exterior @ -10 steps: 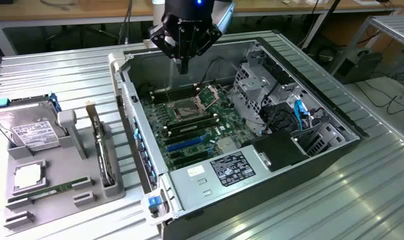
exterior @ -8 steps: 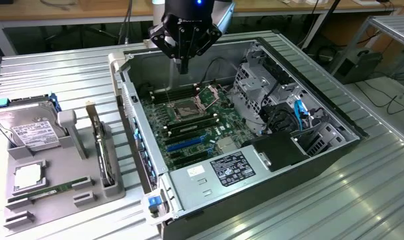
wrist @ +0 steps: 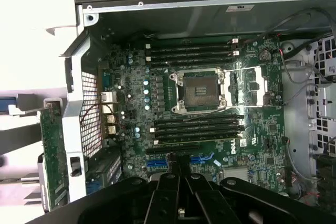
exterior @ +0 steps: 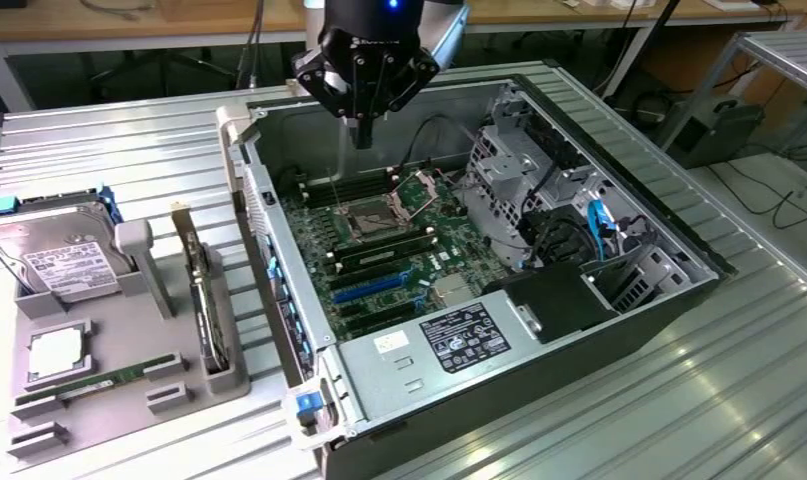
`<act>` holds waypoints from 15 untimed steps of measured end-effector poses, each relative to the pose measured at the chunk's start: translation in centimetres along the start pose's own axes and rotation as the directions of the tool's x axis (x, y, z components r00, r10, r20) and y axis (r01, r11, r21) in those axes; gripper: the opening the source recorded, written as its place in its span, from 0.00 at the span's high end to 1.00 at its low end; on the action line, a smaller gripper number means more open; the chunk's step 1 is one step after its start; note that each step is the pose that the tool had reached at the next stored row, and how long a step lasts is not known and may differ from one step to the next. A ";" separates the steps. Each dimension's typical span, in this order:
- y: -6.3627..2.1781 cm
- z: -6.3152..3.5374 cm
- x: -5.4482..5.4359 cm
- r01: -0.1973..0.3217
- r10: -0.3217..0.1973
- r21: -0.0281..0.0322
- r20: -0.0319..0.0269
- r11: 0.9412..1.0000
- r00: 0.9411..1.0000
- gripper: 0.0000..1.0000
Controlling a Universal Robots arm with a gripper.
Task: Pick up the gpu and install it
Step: 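Reach for the gpu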
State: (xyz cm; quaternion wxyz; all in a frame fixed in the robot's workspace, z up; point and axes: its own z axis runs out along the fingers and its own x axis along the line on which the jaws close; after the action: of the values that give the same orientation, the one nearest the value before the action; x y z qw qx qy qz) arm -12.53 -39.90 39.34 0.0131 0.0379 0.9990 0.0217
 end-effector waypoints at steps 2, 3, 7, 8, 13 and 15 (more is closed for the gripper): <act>-0.05 -0.01 0.6 0.000 0.000 0.000 0.000 1.000 1.000 0.89; -0.07 -0.02 1.0 0.000 0.000 0.000 0.000 1.000 1.000 0.89; -0.20 -0.07 2.7 0.000 0.000 0.000 0.000 1.000 1.000 0.89; -0.24 -0.08 3.2 0.000 0.000 0.000 0.000 1.000 1.000 0.89; -0.46 -0.14 6.1 0.000 0.000 0.000 0.000 1.000 1.000 0.89; -0.59 -0.14 7.4 0.000 0.000 0.000 0.000 1.000 1.000 0.89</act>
State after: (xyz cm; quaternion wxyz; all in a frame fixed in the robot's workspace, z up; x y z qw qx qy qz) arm -19.99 -39.93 39.27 0.0131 0.0376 0.9990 0.0217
